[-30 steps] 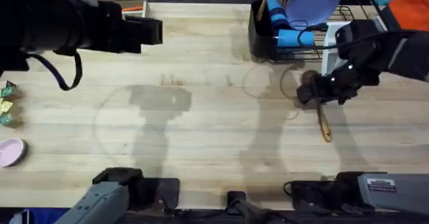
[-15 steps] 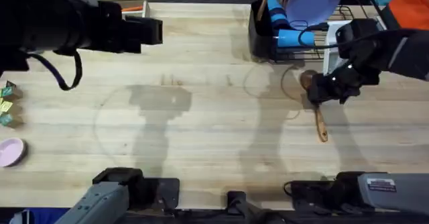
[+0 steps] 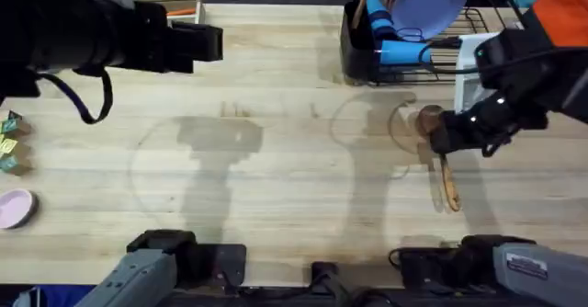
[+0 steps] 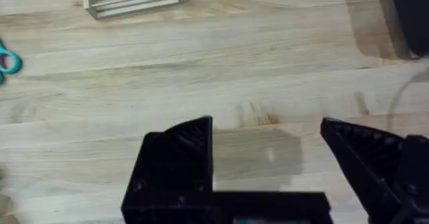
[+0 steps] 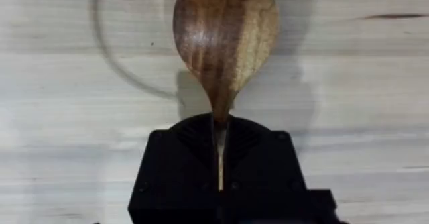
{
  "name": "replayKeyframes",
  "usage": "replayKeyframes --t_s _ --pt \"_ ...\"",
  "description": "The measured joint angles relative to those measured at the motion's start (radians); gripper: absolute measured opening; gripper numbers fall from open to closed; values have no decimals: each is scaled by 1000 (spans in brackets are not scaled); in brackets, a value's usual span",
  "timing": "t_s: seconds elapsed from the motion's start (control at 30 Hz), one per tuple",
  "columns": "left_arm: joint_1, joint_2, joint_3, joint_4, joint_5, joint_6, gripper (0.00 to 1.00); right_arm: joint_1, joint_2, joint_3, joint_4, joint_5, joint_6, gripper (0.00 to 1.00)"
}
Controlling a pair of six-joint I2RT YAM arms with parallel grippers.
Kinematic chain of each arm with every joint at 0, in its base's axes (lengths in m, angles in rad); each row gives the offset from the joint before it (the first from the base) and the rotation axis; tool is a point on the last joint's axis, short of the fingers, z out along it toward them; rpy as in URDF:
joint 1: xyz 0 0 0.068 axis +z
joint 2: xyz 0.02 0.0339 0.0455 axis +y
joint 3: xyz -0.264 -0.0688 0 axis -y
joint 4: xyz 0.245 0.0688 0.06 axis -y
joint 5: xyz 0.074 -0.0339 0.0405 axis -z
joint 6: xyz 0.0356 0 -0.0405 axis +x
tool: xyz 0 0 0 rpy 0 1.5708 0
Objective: Pick up the spoon on the table one by one and put them onto the rack
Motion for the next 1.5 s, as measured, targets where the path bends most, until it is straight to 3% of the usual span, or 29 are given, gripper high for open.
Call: replayKeyframes --t_s 0.47,0.77,0.93,1.0,1.03,1.5 --pt "0 0 0 0 0 0 993 70 -259 0 -6 -2 -12 34" --pt "0 0 0 0 0 0 993 73 -372 0 141 -2 -14 34" --pt "0 0 0 0 0 0 994 73 -416 0 331 -2 -14 34" --pt "0 0 0 0 0 0 994 96 -421 0 593 -2 3 34" --pt "0 0 0 0 0 0 993 104 -421 0 636 -2 6 34" --pt "0 0 0 0 0 0 993 213 -272 0 1098 -2 9 32"
